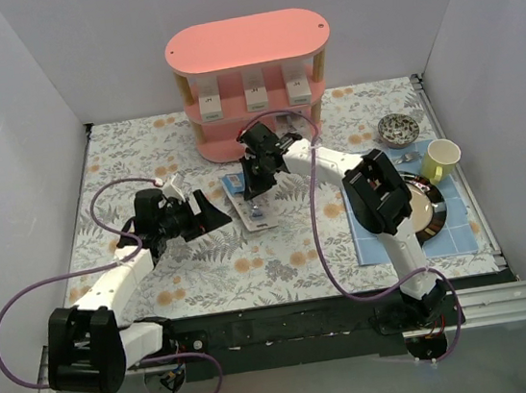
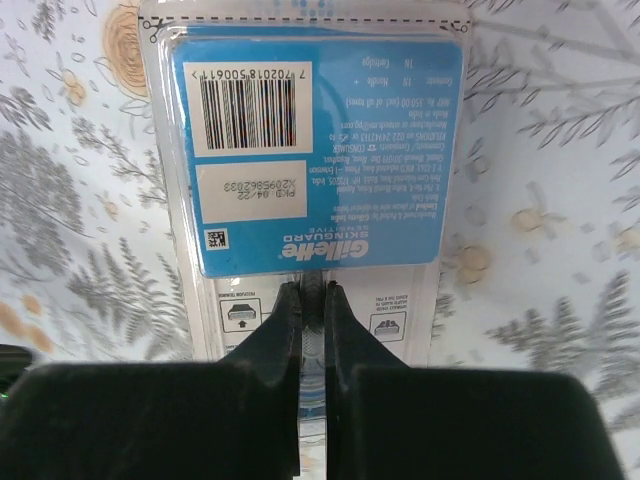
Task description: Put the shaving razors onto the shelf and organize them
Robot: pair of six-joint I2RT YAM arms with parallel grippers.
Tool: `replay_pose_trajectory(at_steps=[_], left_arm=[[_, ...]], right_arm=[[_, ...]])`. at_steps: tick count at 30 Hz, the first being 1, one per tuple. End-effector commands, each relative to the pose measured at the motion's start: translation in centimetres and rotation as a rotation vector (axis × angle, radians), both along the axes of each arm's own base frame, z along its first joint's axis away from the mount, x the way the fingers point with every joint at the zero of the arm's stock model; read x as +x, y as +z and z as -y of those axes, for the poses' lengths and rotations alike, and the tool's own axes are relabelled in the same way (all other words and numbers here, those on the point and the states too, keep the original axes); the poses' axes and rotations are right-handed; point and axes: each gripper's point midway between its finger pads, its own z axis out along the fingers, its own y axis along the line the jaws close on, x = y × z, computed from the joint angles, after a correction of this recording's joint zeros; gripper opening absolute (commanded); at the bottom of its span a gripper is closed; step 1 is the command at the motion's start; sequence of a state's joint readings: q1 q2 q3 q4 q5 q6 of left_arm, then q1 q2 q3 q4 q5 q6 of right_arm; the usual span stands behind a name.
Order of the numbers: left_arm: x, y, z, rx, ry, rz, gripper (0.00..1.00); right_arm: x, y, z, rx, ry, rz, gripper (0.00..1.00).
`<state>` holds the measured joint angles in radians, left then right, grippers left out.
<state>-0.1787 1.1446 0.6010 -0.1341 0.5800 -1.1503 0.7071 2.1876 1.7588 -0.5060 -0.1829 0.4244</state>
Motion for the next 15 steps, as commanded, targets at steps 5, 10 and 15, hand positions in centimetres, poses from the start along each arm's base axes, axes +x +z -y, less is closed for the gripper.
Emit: replay_pose_trajectory(at_steps=[5,10,15], left_arm=[[-1.3,-1.6,3.8,-0.179,-0.037,-0.151,0.79],[-2.0,-4.0,4.1,-0.162,-0.015,-0.240,0.65],[-2.7,-4.7,4.6,-0.185,-0.030,-0.282,0.43]], right_arm=[[-4.5,-0.3,-2.1,-0.033,-0.215,-0.186,0.01],[-4.1,-0.7,-1.9,-0.031,-0.226,-0.194,0.01],[-3.4,-0.2,-1.8,-0.022,-0.226,-0.167,0.01]])
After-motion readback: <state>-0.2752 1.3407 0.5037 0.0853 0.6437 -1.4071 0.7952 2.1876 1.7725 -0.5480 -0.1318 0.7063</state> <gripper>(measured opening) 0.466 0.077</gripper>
